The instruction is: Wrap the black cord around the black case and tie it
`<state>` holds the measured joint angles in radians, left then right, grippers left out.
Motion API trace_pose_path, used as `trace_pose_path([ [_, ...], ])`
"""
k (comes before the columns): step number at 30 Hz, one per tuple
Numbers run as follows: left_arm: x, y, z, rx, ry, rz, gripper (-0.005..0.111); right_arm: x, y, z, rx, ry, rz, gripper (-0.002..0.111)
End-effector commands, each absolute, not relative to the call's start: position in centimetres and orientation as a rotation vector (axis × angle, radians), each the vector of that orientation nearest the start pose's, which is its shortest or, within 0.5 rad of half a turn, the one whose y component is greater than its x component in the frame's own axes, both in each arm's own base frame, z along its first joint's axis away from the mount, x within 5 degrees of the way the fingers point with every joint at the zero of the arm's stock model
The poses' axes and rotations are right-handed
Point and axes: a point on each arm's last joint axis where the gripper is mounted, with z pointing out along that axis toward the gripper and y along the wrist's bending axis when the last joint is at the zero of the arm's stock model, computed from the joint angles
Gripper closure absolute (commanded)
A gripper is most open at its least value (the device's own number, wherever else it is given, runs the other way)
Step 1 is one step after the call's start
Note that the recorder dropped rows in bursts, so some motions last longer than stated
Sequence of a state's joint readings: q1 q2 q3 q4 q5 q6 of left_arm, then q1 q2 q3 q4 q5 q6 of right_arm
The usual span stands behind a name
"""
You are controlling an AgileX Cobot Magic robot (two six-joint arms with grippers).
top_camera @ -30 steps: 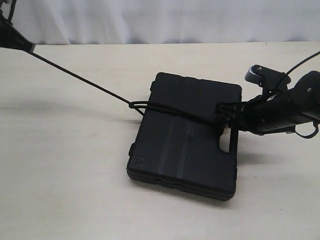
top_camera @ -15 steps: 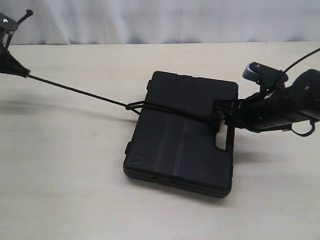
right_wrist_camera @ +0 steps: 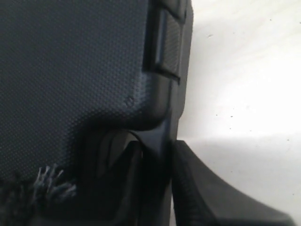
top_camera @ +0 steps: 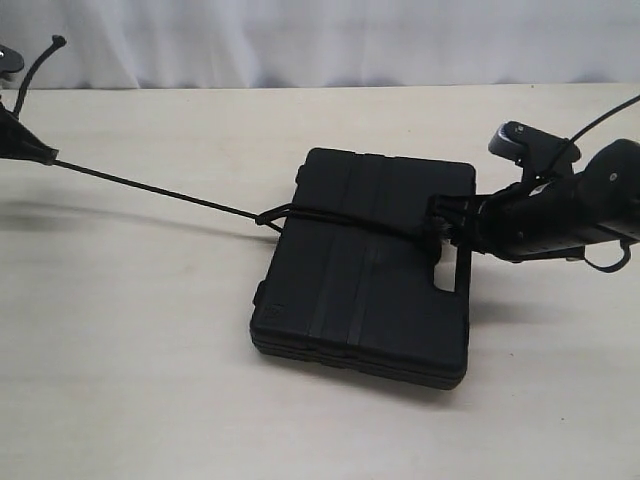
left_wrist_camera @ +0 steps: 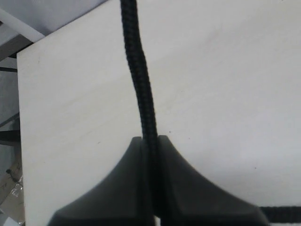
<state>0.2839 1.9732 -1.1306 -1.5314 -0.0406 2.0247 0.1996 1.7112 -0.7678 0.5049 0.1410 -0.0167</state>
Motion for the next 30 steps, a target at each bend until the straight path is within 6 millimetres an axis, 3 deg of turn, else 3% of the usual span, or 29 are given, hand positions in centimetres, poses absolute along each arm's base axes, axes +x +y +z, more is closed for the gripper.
trace_pose_path([
  [1, 38.4, 14.7, 15.8, 0.122, 2.371, 0.684, 0.107, 30.7, 5.8, 15.3, 0.355, 2.488, 0.318, 0.104],
  [10, 38.2, 15.1, 15.9, 0.144, 2.381, 0.773, 0.102, 30.7, 5.8, 15.4, 0.390, 2.480, 0.330, 0.104],
  [17, 38.2, 15.2, 15.9, 0.144, 2.384, 0.778, 0.064, 30.9, 5.8, 15.4, 0.403, 2.464, 0.330, 0.104],
  [22, 38.0, 15.4, 16.1, 0.121, 2.384, 0.830, 0.048, 30.8, 5.8, 15.4, 0.403, 2.474, 0.333, 0.104],
  [27, 37.9, 14.6, 19.0, 0.103, 2.310, 0.935, 0.047, 30.9, 6.1, 15.5, 0.392, 2.454, 0.333, 0.104],
  [30, 38.1, 12.5, 21.9, 0.092, 2.232, 0.883, 0.047, 31.0, 7.4, 15.8, 0.348, 2.410, 0.340, 0.104],
])
